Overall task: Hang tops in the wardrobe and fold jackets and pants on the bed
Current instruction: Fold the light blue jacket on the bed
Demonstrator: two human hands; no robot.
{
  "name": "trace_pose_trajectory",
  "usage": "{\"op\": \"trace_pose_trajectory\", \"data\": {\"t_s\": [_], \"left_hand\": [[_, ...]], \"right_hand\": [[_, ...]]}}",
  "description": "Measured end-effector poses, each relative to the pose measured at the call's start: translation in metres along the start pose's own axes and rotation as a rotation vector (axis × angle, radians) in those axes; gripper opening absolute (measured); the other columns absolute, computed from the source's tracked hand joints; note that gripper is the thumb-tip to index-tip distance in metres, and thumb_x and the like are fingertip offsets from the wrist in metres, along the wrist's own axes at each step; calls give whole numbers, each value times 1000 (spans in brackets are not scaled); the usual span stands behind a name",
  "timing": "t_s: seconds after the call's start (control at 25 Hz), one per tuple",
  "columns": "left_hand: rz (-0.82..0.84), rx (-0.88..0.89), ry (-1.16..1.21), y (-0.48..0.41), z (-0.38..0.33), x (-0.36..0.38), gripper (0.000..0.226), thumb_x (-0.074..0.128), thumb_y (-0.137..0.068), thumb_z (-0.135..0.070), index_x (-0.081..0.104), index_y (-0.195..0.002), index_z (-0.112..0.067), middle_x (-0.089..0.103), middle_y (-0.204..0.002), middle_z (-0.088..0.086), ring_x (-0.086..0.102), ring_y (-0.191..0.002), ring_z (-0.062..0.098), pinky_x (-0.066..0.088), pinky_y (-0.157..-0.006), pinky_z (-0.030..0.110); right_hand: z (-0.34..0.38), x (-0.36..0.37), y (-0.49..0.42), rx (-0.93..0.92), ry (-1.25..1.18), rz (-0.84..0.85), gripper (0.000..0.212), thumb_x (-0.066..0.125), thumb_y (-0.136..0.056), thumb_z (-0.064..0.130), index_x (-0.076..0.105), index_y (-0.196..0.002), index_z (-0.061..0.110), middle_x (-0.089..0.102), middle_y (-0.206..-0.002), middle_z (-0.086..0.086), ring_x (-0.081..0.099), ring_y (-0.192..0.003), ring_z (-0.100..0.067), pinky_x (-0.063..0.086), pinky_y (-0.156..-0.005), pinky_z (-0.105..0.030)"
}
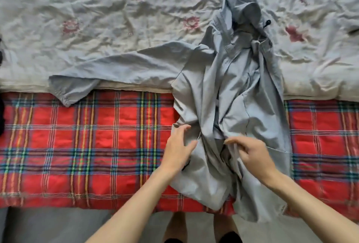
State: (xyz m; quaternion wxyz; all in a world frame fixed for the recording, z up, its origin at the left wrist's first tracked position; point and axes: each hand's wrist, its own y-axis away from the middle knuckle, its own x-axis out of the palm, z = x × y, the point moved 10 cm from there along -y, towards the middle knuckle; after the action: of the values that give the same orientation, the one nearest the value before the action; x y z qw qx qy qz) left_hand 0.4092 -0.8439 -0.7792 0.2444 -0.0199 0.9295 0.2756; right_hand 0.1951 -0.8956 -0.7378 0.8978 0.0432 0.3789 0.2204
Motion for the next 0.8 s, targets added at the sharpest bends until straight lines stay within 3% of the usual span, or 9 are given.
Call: {"op": "trace_pose_trajectory", "data": {"t_s": [0.12, 0.2, 0.28, 0.36, 0.44, 0.52, 0.6, 0.72, 0.8], "left_hand": [[-95, 244, -129, -8, -63, 37, 44, 66, -87, -12, 55, -129, -16, 55, -123, 1, 50, -116, 14, 41, -100, 25], [16, 325, -128, -9, -95, 66, 35, 64, -88, -9, 59, -122, -16, 60, -112, -1, 56, -99, 10, 45, -90, 23], [177, 235, -16, -9, -107, 97, 21, 64, -90, -11, 64, -110, -16, 67, -101, -2, 61, -84, 11, 49, -83, 26], [273, 30, 196, -11, -100, 116, 17, 69, -89, -25, 65, -106, -21, 70, -98, -4, 66, -84, 11, 53, -87, 32], [298, -143, 332, -11, -98, 129, 48, 74, -80, -53, 58, -117, -29, 69, -108, -8, 68, -94, 11, 55, -91, 38], [194, -177, 192, -17, -92, 121, 63, 78, -73, -56, 54, -122, -24, 66, -109, -8, 65, -98, 13, 51, -84, 32], [0, -180, -28, -27, -75, 91, 26, 72, -83, -28, 63, -103, -14, 68, -95, 0, 64, -93, 22, 44, -74, 33], [-145, -295, -28, -32, -31, 38, 7, 61, -92, -20, 66, -93, -15, 68, -94, 5, 64, -97, 30, 51, -82, 43], [-72, -340, 8, -24, -17, 29, 7, 63, -95, -25, 68, -94, -20, 70, -95, 2, 65, -95, 25, 53, -79, 42]], "right_hand": [[-122, -93, 20, 499, 139, -348, 39, 68, -86, 12, 59, -124, 12, 61, -122, -9, 56, -112, -29, 41, -94, -34], [-191, -96, 42, 847, 8, -197, 55, 78, -80, 32, 56, -127, 13, 62, -122, -13, 58, -109, -32, 45, -93, -43], [-202, -86, 54, 850, 27, -102, 38, 71, -75, 41, 63, -104, 17, 72, -103, -15, 64, -90, -34, 48, -75, -41], [-161, -93, 57, 655, 169, -245, 20, 64, -84, 28, 61, -100, 16, 70, -84, -13, 65, -77, -36, 46, -64, -39], [-87, -75, 56, 335, 43, -246, 26, 64, -88, 16, 60, -114, 17, 69, -86, -5, 67, -78, -27, 50, -67, -35], [-16, -9, 58, 78, -189, 179, 30, 63, -88, 23, 63, -118, 23, 71, -99, 4, 67, -91, -15, 52, -77, -32], [-2, 22, 69, -3, -209, 388, 24, 61, -90, 32, 69, -113, 29, 72, -102, 12, 65, -93, -6, 52, -81, -34], [-118, -49, 54, 436, -78, -170, 48, 71, -88, 31, 55, -132, 23, 56, -122, 5, 57, -97, -9, 53, -81, -36], [-191, -73, 66, 732, 155, -125, 75, 78, -80, 40, 38, -141, 18, 43, -130, -6, 59, -102, -27, 51, -77, -38]]}}
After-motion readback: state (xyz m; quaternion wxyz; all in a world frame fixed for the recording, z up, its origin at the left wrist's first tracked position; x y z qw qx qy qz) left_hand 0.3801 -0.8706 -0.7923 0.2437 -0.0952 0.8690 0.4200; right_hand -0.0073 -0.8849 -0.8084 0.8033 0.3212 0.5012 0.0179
